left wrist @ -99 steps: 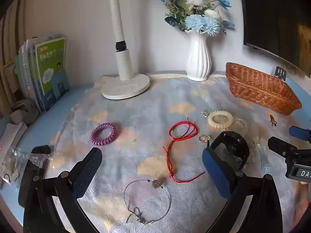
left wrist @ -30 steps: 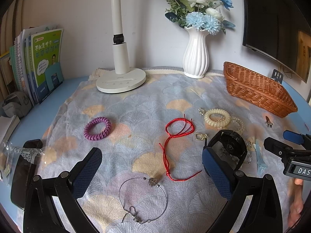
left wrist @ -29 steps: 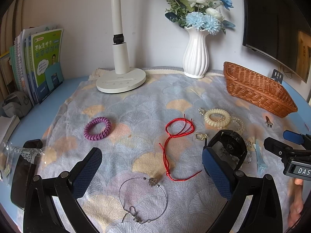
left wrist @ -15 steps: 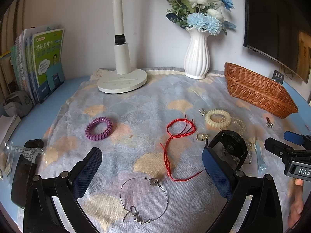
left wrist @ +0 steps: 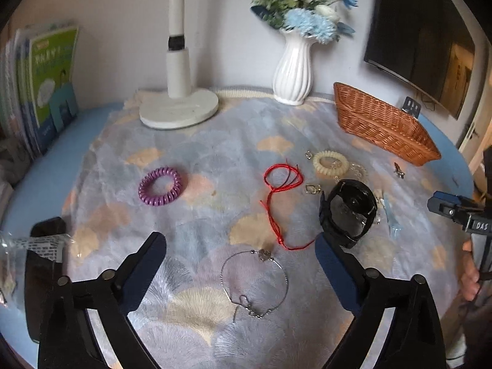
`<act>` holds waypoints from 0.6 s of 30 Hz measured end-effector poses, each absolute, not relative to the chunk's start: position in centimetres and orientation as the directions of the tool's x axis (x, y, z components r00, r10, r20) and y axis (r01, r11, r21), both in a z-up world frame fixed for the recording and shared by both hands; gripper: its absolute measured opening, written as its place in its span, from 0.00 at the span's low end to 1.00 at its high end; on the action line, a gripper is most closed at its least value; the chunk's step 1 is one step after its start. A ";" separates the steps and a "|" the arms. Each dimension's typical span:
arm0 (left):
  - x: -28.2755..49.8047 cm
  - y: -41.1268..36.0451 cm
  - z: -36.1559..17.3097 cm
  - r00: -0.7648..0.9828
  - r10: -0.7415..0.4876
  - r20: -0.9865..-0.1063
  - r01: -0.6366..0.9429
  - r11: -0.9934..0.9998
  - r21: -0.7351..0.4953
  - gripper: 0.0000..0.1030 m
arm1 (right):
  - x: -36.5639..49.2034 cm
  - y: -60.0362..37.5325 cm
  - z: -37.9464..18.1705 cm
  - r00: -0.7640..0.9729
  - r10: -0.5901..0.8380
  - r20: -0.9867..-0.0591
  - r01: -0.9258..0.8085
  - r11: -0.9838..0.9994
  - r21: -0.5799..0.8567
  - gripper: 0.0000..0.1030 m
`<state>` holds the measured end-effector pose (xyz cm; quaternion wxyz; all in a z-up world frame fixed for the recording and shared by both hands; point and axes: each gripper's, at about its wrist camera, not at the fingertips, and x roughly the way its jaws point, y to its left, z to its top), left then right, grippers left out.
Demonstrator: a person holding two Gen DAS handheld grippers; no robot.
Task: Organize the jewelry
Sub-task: 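Grasp the purple coil hair tie with the left gripper while the right gripper grasps the brown hair clip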
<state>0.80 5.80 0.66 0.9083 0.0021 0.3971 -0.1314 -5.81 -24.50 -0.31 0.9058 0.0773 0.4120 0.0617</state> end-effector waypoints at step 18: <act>10.4 12.2 -2.2 0.524 -0.053 -0.850 -0.008 0.998 -0.067 0.37 | -0.7 -29.1 -0.4 0.608 0.108 -0.786 -0.015 0.992 0.125 0.51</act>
